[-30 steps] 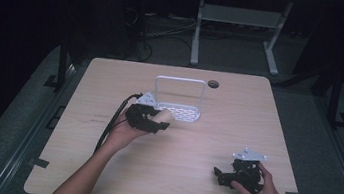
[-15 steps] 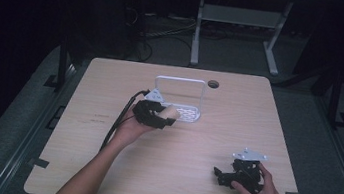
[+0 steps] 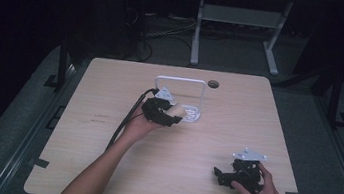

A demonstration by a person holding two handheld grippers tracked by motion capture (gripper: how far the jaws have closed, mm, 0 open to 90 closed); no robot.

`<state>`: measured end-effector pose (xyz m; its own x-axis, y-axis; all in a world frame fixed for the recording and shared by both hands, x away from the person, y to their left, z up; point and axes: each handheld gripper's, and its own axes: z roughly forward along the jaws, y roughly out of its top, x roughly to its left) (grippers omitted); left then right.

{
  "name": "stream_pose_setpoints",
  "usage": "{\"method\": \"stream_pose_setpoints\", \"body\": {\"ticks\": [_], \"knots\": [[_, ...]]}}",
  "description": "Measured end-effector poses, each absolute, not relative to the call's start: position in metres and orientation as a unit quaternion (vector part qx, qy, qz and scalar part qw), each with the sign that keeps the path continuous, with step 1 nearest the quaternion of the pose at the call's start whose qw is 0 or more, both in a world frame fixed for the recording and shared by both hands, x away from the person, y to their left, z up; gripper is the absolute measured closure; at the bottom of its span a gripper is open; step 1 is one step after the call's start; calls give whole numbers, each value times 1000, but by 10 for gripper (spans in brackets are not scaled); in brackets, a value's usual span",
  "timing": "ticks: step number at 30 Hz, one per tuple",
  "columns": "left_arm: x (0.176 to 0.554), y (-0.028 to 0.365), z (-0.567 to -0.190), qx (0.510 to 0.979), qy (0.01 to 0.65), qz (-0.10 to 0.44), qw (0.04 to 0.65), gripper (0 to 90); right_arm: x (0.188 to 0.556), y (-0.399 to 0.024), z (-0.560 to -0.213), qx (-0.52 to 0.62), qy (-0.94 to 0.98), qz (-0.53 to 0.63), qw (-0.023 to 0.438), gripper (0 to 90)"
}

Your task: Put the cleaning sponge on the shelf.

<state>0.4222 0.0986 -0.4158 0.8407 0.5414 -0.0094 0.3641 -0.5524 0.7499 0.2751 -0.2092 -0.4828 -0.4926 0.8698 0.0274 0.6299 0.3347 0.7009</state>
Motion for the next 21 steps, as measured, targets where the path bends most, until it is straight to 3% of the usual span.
{"method": "stream_pose_setpoints", "body": {"ticks": [21], "knots": [[451,72,-424,883,265,130,366,416,275,-209,-483,471,796,335,179,9]]}}
